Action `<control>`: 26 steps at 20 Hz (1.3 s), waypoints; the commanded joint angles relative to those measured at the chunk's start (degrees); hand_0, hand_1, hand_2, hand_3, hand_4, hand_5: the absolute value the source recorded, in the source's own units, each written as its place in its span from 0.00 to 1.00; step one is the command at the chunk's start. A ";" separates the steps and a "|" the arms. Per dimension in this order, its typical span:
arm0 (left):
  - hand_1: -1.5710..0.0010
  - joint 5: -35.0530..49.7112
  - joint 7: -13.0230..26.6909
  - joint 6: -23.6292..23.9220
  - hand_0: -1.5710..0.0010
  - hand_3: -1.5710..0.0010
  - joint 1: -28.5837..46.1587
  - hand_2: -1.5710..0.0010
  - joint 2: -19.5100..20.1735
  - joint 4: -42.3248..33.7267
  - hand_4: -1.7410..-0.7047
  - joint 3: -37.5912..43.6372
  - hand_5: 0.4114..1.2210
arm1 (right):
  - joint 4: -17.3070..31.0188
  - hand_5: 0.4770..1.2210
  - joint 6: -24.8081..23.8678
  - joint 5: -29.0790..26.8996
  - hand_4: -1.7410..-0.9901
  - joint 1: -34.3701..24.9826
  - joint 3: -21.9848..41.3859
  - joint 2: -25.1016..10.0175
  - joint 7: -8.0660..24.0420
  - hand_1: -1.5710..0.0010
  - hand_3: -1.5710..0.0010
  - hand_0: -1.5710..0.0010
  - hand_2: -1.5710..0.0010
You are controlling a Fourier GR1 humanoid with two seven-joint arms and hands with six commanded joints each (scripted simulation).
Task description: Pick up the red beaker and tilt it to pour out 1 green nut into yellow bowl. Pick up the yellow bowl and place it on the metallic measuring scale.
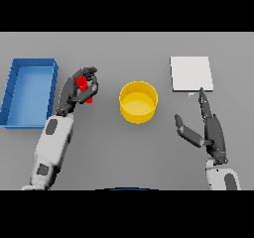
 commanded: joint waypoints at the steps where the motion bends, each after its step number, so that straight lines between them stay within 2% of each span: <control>1: 0.55 -0.90 0.41 1.11 0.58 0.54 -0.55 0.53 -0.42 0.46 0.23 -0.43 0.65 | 0.01 0.23 0.32 -0.28 0.65 0.21 -0.38 -0.57 0.19 1.00 1.00 1.00 1.00; 3: 0.35 -2.23 0.38 0.93 0.37 0.41 -2.01 0.34 0.00 1.97 0.16 -0.86 0.78 | -0.41 0.23 0.52 -0.36 0.65 1.08 0.06 -0.20 -0.55 1.00 1.00 1.00 1.00; 4: 0.28 -2.37 -0.85 0.49 0.30 0.38 -1.43 0.27 0.24 1.67 0.13 -1.43 0.82 | -0.55 0.22 0.44 -0.41 0.65 1.12 -0.06 -0.20 -0.34 1.00 1.00 1.00 1.00; 6: 0.18 -2.90 -1.78 0.22 0.19 0.24 -0.93 0.17 -0.16 1.34 0.19 -2.34 0.89 | -0.63 0.22 0.43 -0.96 0.65 0.67 -0.40 -0.14 0.16 1.00 1.00 1.00 1.00; 8: 0.12 -3.10 -0.93 0.37 0.12 0.16 -0.93 0.11 -0.66 1.12 0.23 -2.09 0.93 | -0.85 0.23 0.24 -0.54 0.64 0.41 -0.17 -0.07 0.81 1.00 1.00 1.00 1.00; 9: 0.09 -3.19 -0.47 1.35 0.10 0.12 -1.00 0.09 -0.87 0.99 0.18 -2.03 0.92 | -0.92 0.22 0.41 -0.51 0.64 1.03 0.23 0.28 0.58 1.00 1.00 1.00 1.00; 12: 0.05 -0.68 -1.41 1.85 0.05 0.06 -0.62 0.05 -1.15 -1.31 0.09 -1.44 0.89 | -0.32 0.23 0.24 -0.88 0.64 0.64 -0.45 -0.02 -0.17 1.00 1.00 1.00 1.00; 15: 0.02 0.22 -0.96 3.57 0.03 0.03 -0.98 0.02 -1.32 -4.19 0.05 -1.63 0.87 | 0.43 0.23 0.09 -0.77 0.64 -0.15 -0.79 -0.29 0.41 1.00 1.00 1.00 1.00; 16: 0.02 0.07 0.59 3.65 0.02 0.03 -1.24 0.02 -0.65 -5.88 0.04 -2.17 0.87 | 0.04 0.23 0.02 -0.08 0.64 0.47 -0.31 -0.35 -0.73 1.00 1.00 1.00 1.00; 19: 0.01 -2.86 3.20 3.42 0.01 0.01 -1.25 0.01 1.07 -10.06 0.02 -6.16 0.87 | -0.26 0.24 0.39 -0.04 0.64 1.09 -0.21 -0.68 -1.32 1.00 1.00 1.00 1.00; 22: 0.01 -8.07 9.70 1.23 0.01 0.01 -2.47 0.00 5.00 -12.55 0.01 -11.45 0.88 | -0.17 0.25 0.01 0.86 0.65 1.23 0.09 -0.68 -1.56 1.00 1.00 1.00 1.00; 26: 0.00 -11.73 12.98 -0.19 0.00 0.01 -4.86 0.00 7.05 -11.97 0.01 -15.60 0.87 | -0.37 0.27 -0.07 1.20 0.65 0.34 -0.04 -1.01 0.46 1.00 1.00 1.00 1.00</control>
